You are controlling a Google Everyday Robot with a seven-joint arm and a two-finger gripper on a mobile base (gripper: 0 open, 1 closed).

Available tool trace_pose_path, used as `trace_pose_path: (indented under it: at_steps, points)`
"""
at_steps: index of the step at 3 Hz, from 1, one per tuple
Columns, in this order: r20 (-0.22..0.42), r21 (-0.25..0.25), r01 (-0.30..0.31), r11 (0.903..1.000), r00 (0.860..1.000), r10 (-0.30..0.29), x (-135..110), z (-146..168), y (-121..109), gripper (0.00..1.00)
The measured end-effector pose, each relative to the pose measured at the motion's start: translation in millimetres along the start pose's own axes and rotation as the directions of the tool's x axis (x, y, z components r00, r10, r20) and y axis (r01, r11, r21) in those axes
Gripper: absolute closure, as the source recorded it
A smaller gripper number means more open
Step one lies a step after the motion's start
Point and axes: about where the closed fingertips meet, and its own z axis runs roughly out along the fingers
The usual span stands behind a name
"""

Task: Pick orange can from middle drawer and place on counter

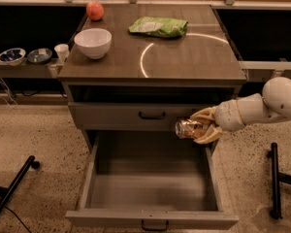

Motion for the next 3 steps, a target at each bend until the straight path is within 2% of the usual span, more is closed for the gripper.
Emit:
trace_pose_path:
  at_steps: [1,2,3]
  points:
    - [-0.022,0.017,0.025,0.9996,0.999,-0.024,-14,-11,-10,1.00]
    - [-0.063,0.067,0.099,0.9928,0.994,-0.094,-59,-39,-28,1.00]
    - [-0.116,0.099,0.178,0.9791,0.979,-0.166,-120,-72,-58,1.00]
